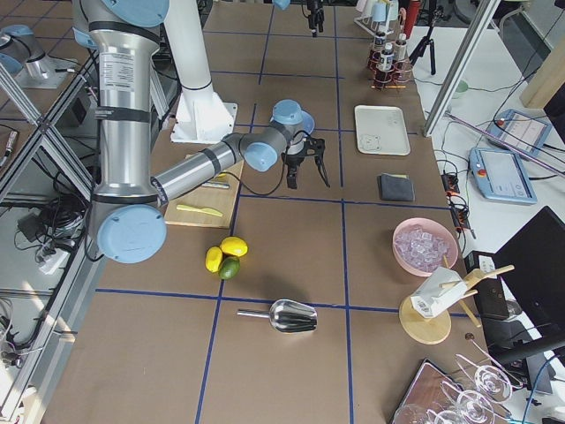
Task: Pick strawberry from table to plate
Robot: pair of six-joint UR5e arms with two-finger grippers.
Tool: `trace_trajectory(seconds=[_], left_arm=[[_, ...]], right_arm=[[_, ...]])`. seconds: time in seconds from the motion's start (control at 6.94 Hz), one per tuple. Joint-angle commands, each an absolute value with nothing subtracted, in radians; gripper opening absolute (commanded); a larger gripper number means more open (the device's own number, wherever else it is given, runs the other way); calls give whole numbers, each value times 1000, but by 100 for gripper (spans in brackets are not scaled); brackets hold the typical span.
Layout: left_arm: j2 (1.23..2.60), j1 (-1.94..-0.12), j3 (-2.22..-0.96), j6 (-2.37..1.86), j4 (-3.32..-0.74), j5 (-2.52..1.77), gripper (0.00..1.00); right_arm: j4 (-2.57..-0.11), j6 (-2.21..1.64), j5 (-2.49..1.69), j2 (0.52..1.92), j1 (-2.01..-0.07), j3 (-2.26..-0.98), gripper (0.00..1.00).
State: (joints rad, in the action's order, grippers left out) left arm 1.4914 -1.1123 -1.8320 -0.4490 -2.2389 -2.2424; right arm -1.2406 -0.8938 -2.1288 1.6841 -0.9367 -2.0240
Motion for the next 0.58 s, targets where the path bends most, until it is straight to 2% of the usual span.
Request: trace_trajectory(seconds=[0.0,0.43], left_arm=[[1431,-1278,-1758,-127,-2227,-2250,95],[1442,-1461,-1683,131,-2004,-2310,95]], right_arm=[[-1244,-458,-2267,1773,-1212,-1903,100],[-1268,-102,-2382,1805,-1480,-1761,100]])
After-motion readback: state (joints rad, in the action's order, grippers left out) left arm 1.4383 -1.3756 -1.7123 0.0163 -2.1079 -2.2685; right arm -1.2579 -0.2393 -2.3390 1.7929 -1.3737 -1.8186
